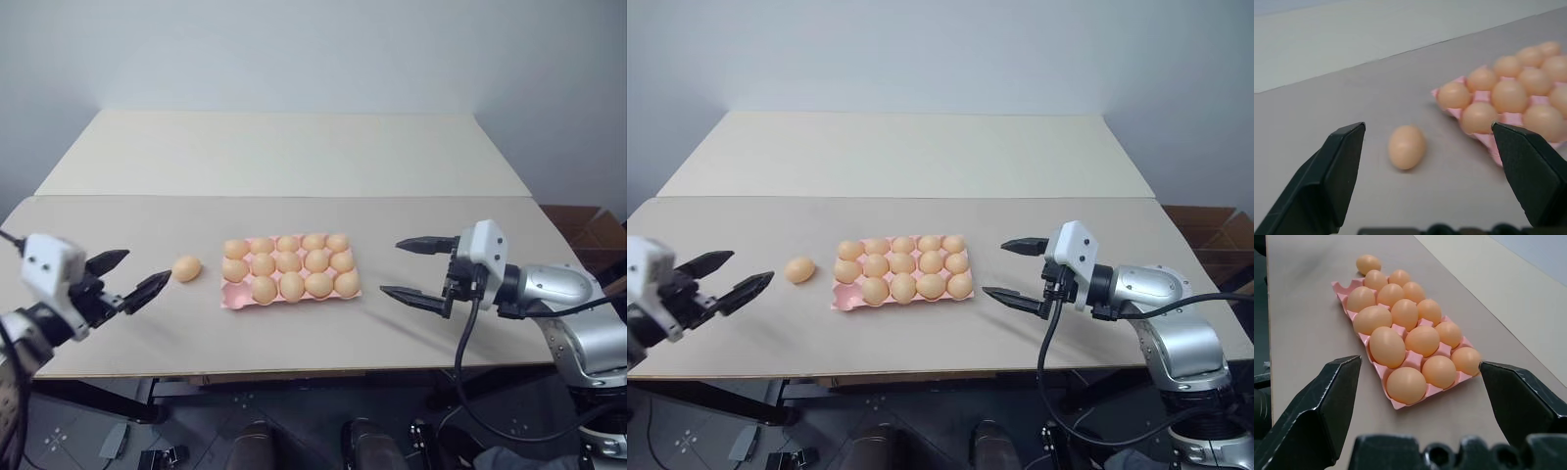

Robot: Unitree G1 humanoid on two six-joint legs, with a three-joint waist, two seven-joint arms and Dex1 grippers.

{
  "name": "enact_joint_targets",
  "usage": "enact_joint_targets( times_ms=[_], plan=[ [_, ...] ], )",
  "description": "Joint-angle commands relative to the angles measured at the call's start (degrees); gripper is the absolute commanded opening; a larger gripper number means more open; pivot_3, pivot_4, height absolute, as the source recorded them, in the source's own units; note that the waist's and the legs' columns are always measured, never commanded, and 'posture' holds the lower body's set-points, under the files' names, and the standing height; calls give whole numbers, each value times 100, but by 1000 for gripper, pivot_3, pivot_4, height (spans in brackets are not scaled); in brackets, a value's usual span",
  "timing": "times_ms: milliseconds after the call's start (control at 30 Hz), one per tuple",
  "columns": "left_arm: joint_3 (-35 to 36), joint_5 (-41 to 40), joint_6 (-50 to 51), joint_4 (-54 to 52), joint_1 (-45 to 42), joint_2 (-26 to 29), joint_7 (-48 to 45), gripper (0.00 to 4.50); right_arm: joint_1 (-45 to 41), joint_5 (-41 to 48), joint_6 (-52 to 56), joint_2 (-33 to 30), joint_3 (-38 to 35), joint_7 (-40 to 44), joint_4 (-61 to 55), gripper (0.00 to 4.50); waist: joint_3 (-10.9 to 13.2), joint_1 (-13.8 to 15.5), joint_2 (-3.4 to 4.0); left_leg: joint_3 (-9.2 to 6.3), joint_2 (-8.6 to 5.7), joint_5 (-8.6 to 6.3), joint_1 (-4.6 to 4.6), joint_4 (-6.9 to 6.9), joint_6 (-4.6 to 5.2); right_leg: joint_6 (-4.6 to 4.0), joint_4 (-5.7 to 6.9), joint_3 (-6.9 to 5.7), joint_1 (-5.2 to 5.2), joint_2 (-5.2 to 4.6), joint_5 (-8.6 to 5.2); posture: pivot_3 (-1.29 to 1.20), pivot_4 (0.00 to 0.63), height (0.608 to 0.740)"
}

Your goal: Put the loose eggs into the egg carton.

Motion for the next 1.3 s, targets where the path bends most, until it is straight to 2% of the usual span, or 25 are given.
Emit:
enact_joint_targets(
  times_ms=[33, 233, 500, 633, 667, 833, 1067, 1300],
  plan=[
    [-663, 545, 416, 621, -730, 91, 662, 4488, 35, -16, -144, 3, -151, -134, -256, 4500, 0, -4, 0, -1, 1, 0, -3, 0, -1, 2, -2, 0, -2, 3, 1, 0, 150, 740],
    [-1814, 1027, -148, 1847, -1704, -63, 107, 4488, 148, -2, -84, -10, -191, -287, -490, 4500, 0, -29, 0, 1, -2, -1, -14, 0, -1, -5, -10, 0, -7, 0, 8, 0, 150, 740],
    [-2405, 1302, -492, 2661, -2090, -108, -654, 4488, 293, 110, 30, 18, -251, -454, -785, 4500, 0, -43, -1, -1, -2, -1, -17, -1, 0, -4, -7, -4, -9, -1, 7, 0, 150, 740],
    [-2479, 1409, -536, 2724, -2121, -153, -752, 3662, 313, 113, 59, 57, -278, -582, -818, 4500, -1, -45, -2, 0, -2, 0, -16, 0, -1, -3, -6, -3, -8, -2, 8, 0, 150, 740],
    [-2466, 1409, -536, 2727, -2124, -161, -777, 3252, 314, 126, 70, 63, -288, -608, -826, 4500, -1, -43, -1, -1, -2, 0, -16, 0, -1, -3, -6, -3, -7, -2, 8, 0, 150, 740],
    [-2266, 1519, -698, 2394, -1985, -53, -748, 1789, 361, 138, 82, 79, -333, -702, -866, 4500, -1, -38, -2, -2, -3, 0, -18, 0, -1, -2, -7, -4, -8, -2, 8, 0, 150, 740],
    [-1804, 736, -617, 724, -1441, 74, -1412, 1789, 479, 144, 128, 128, -314, -834, -1007, 4500, 0, -51, -1, -1, -2, -1, -20, 0, -1, -2, -9, -3, -9, -8, 7, 0, 150, 740],
    [-2466, 789, -555, 408, -1334, -214, -1446, 1789, 457, 117, 220, 142, -295, -943, -1064, 4500, -1, -16, -1, 1, -7, 1, -6, 1, -1, 3, -4, 1, 2, -6, 9, 0, 150, 740]
  ],
)
